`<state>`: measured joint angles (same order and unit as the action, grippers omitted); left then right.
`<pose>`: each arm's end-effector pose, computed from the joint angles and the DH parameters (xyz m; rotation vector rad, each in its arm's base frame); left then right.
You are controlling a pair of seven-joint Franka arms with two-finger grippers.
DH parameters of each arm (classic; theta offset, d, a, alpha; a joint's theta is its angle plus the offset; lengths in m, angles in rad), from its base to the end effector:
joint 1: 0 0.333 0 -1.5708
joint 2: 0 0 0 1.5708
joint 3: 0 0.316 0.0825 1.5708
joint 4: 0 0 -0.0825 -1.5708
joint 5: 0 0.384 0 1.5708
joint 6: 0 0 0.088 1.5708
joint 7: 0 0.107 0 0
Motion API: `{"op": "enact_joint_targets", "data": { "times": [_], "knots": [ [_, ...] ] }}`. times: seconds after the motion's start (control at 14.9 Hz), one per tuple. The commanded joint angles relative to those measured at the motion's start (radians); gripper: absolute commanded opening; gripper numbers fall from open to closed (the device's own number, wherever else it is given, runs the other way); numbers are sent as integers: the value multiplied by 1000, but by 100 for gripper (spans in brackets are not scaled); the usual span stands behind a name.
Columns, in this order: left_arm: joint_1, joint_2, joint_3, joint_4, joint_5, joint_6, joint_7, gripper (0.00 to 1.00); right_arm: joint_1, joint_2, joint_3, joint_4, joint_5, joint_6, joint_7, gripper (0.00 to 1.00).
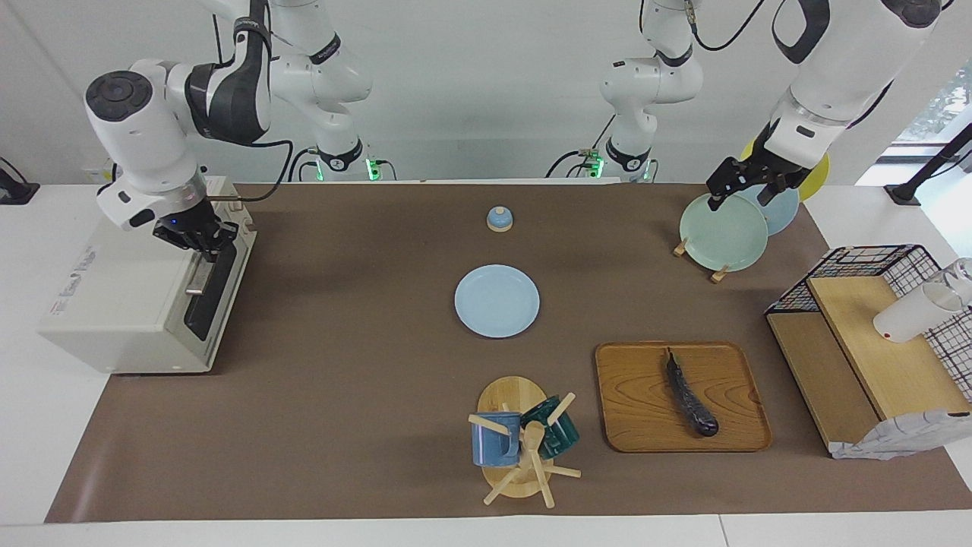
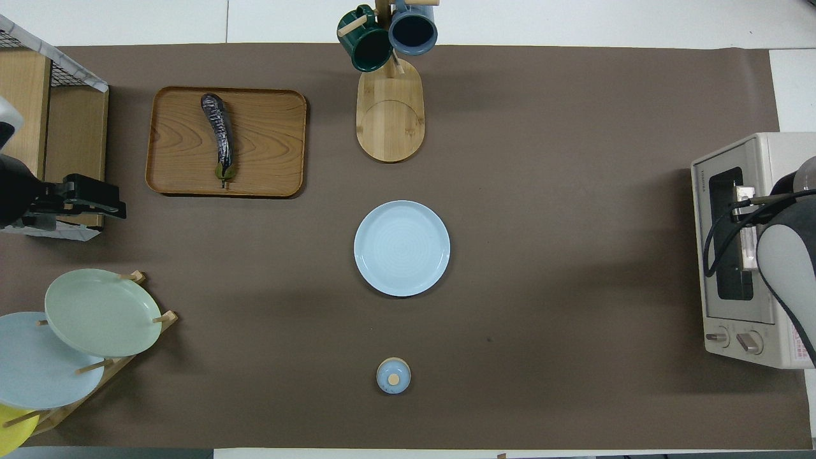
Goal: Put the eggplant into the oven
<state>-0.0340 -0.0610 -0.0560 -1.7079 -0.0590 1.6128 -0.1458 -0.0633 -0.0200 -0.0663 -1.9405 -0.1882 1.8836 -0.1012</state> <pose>0.5338 -0.0551 0.5967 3.0885 0.0918 -0.0625 0.5432 -0.0851 0.4876 2.9688 0.0490 -0.0847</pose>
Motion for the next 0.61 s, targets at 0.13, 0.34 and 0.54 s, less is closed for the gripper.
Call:
{"op": "enact_joint_targets", "data": {
  "times": [0.13, 0.34, 0.54],
  "knots": [
    [-26, -20, -2, -179, 13, 231, 3, 100, -13, -14, 3, -66, -59, 45, 5, 0],
    [-47, 91, -4, -180, 1, 346, 2, 100, -17, -14, 3, -84, -57, 77, 9, 0],
    [-58, 232, -2, -154, -19, 485, 2, 100, -13, -5, 5, -112, -34, 121, 12, 0]
  ]
}}
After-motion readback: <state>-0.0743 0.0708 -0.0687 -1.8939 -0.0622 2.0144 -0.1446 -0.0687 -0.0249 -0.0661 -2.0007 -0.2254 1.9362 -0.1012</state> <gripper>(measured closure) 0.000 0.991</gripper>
